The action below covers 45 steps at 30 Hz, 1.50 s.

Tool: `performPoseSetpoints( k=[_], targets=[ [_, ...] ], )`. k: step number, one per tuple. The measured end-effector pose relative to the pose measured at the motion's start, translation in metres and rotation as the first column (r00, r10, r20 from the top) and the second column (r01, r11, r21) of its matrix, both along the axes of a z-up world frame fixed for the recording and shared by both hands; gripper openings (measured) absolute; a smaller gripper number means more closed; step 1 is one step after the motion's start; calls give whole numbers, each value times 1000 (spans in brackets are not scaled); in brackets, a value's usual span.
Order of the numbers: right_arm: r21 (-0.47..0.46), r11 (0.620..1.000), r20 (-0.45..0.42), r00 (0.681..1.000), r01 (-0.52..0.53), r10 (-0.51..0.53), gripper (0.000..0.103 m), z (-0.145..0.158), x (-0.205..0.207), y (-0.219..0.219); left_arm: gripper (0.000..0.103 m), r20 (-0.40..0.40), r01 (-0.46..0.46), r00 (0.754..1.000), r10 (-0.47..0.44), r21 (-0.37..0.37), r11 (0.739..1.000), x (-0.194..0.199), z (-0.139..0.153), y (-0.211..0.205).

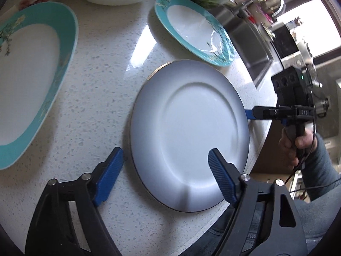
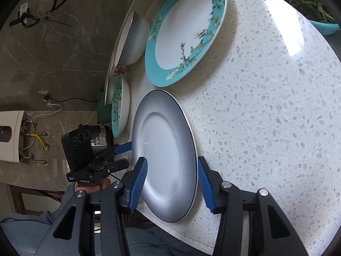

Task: Organize plates and bowls
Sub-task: 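Close the left gripper on the grey-rimmed plate rim while the right gripper grips its opposite rim, then lift and carry the grey-rimmed plate with both grippers across the counter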

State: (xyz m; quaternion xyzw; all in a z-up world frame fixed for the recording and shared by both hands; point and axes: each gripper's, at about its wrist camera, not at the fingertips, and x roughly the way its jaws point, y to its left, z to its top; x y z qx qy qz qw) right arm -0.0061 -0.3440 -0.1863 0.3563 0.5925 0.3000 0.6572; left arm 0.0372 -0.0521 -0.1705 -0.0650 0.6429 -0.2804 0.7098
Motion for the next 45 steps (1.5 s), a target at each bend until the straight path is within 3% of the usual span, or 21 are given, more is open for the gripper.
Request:
performPoseSetpoints(
  k=[9,16,19,20,21,22,24,26,30,45],
  targets=[
    [-61,997,30,998,-45,47,51,6,0,5,74,-70,-22,997,19,-51,998,11,-1,0],
    [-65,996,-28,998,-61,59,52,5,9,7,81,-150,-67,987,57,-65,996,19,-6,-3],
    [-97,992,-22,997,-79,77,47,8,10,12,78,-110,-49,993,43,-52,997,14,-4,-7],
    [-128,987,-10,996,-94,93,41,10,9,14,74,-84,-36,996,34,-26,999,11,-2,-9],
    [-177,978,0,994,-107,108,21,12,9,17,67,-64,-29,998,29,1,1000,9,-3,-11],
    [-224,968,0,994,-110,112,16,12,8,16,62,-54,-33,998,34,19,999,8,-4,-10],
    [-211,972,-17,994,-108,107,16,9,7,11,35,-75,-99,992,98,-5,995,12,-8,5],
    [-239,963,-14,992,-123,123,16,12,7,13,17,-95,-140,986,138,-11,990,16,-12,22],
    [-266,954,-26,991,-136,134,17,14,9,18,17,-80,-125,989,124,-3,992,12,-12,22],
    [-207,972,-134,988,-109,83,17,5,14,15,17,-130,-117,984,117,10,993,14,-15,21]
  ],
)
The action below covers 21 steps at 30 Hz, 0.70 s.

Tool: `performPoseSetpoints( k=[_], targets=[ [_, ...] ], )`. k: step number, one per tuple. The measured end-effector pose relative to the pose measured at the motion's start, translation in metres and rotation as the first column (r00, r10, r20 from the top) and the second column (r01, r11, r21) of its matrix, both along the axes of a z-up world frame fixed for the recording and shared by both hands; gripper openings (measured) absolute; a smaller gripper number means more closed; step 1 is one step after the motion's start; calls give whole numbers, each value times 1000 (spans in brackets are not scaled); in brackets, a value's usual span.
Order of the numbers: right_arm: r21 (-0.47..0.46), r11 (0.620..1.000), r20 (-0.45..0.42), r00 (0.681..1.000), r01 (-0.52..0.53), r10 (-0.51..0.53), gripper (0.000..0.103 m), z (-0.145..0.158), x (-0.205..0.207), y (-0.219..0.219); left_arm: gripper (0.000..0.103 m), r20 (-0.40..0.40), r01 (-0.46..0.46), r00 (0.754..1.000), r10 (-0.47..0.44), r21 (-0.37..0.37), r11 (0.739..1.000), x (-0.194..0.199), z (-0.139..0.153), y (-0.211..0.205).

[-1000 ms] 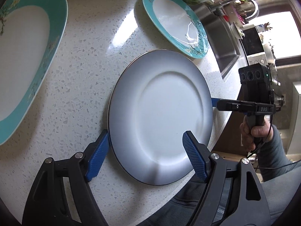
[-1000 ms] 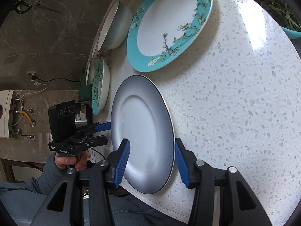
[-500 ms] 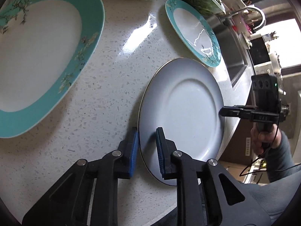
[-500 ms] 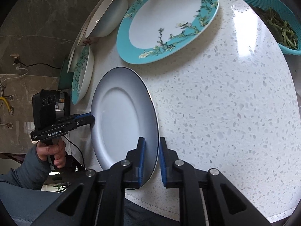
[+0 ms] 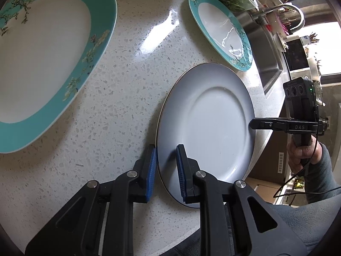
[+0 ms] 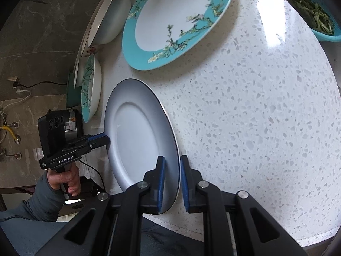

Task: Organize plates and bowls
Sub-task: 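Lift and carry the grey-rimmed plate with both grippers across the counter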

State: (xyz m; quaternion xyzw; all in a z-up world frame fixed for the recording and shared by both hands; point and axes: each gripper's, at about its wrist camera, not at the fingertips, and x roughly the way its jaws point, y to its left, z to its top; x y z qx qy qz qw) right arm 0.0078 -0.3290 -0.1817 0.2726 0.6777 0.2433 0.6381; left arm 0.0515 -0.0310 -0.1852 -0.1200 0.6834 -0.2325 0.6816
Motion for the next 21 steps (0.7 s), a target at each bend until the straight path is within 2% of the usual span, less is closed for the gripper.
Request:
performPoseSetpoints(
  k=[21],
  targets=[
    [11,996,-73,994,86,-85,20,-2,-4,-6,17,-31,-39,999,40,36,999,0,1,-4]
  ],
)
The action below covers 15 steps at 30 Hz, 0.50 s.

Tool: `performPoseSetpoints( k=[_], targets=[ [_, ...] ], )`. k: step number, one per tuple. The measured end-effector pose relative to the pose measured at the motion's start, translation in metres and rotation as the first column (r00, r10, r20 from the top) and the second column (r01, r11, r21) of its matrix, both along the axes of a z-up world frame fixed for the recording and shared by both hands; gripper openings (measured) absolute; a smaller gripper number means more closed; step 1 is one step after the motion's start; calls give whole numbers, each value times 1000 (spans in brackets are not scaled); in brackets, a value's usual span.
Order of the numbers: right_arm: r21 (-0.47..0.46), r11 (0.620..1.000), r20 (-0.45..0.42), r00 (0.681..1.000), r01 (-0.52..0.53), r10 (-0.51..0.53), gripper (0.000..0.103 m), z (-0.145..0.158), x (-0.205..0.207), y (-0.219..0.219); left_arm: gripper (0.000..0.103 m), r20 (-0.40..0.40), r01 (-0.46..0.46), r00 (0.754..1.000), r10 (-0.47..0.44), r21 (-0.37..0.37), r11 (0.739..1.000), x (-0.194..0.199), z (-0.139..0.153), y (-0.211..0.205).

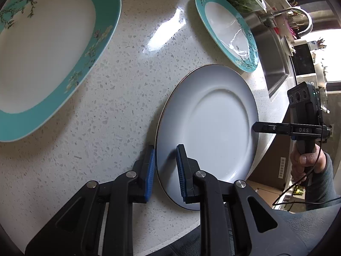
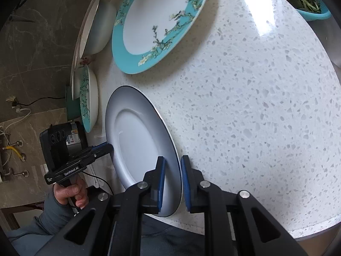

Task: Organize plates and bowls
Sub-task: 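Lift and carry the grey-rimmed plate with both grippers across the counter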

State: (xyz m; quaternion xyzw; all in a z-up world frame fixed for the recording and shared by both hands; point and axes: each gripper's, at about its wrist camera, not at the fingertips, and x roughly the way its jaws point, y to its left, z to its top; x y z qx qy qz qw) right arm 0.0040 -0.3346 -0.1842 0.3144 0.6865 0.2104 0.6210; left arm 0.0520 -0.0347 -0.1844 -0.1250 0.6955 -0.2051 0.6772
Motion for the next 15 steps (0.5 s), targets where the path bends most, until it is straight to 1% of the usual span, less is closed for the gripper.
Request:
performPoseSetpoints(
  k=[4,9,15],
  targets=[
    [-5,1000,5,1000,-7,7,21,5,2,2,17,14,-5,1000,5,5,1000,-2,7,4],
    [-13,999,19,999,-34,34,21,17,3,13,17,26,-16,1000,16,11,1000,-9,22,13],
    [-4,998,33,997,-70,71,21,32,0,38,17,53,-59,997,58,17,998,-27,45,40]
  ],
)
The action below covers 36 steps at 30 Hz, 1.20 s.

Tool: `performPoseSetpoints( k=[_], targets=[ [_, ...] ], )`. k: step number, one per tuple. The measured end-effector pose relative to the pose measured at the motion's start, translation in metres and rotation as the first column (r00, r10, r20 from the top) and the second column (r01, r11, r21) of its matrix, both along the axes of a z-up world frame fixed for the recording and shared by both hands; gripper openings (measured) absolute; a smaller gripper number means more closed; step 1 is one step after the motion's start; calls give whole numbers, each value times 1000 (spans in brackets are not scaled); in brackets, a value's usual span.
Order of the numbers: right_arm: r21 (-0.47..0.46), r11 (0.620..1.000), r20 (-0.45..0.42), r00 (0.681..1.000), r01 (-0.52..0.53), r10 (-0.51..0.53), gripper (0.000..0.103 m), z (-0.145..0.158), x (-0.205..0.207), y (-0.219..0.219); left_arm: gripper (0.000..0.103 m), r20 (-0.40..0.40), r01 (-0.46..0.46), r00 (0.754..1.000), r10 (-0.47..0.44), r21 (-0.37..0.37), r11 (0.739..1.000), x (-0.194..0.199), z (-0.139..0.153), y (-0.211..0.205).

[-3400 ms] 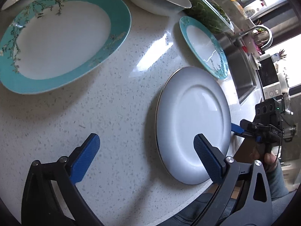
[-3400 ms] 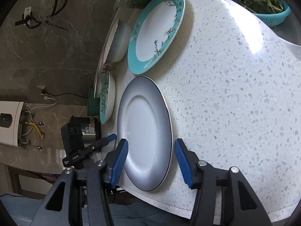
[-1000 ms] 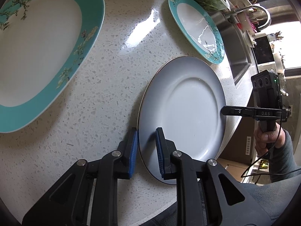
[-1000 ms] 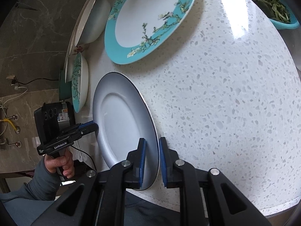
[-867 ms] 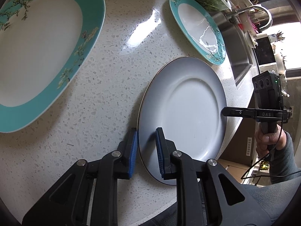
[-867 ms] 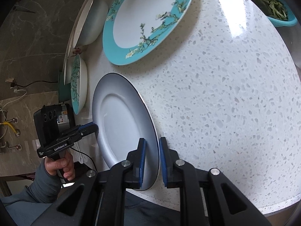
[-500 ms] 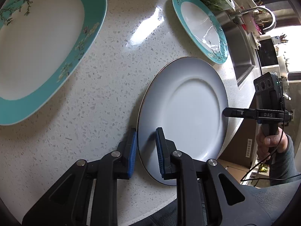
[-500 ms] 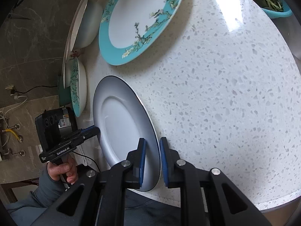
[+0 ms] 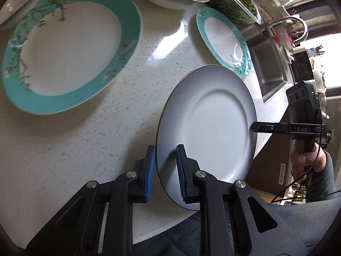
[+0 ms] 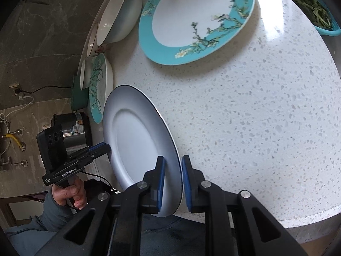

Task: Organize plates and bowls
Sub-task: 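Lift and carry the grey-rimmed plate with both grippers across the counter, then lower the grey-rimmed plate onto the counter and open both grippers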

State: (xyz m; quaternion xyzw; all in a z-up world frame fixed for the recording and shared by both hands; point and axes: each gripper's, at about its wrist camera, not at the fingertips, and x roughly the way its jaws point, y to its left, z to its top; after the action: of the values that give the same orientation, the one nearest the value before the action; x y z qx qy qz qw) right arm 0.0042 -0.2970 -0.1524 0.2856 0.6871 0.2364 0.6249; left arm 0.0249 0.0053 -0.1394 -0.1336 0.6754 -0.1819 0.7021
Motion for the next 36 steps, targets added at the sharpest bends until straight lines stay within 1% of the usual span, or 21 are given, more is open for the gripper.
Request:
performPoseSetpoints(
  k=[6,9,13,19,24,29,32,34,36],
  targets=[
    [15,997,4,998,-69,69,21,6,-3,43,17,20,-69,997,69,19,997,-26,17,41],
    [25,994,-1,994,-105,105,21,3,-6,64,17,19,-113,993,113,24,993,-42,19,67],
    [20,988,-12,988,-151,151,21,-6,-7,97,17,2,-165,986,165,29,986,-61,10,99],
    [4,986,-24,986,-164,164,21,-22,-4,119,17,-14,-199,980,200,24,980,-75,-15,125],
    [-18,985,-19,985,-171,170,21,-28,-5,128,18,-14,-190,982,190,26,982,-80,-26,140],
    [-25,988,-20,989,-150,149,21,-32,-6,129,19,-19,-174,984,175,25,984,-79,-40,148],
    [-37,988,-8,989,-148,148,21,-31,-7,131,19,-18,-161,987,161,26,987,-74,-44,142],
    [-55,987,5,989,-150,150,21,-29,-8,134,20,-12,-161,987,161,25,987,-74,-44,142],
    [-99,981,34,985,-167,172,21,-23,-11,139,20,1,-159,987,159,31,987,-74,-44,141]
  ],
)
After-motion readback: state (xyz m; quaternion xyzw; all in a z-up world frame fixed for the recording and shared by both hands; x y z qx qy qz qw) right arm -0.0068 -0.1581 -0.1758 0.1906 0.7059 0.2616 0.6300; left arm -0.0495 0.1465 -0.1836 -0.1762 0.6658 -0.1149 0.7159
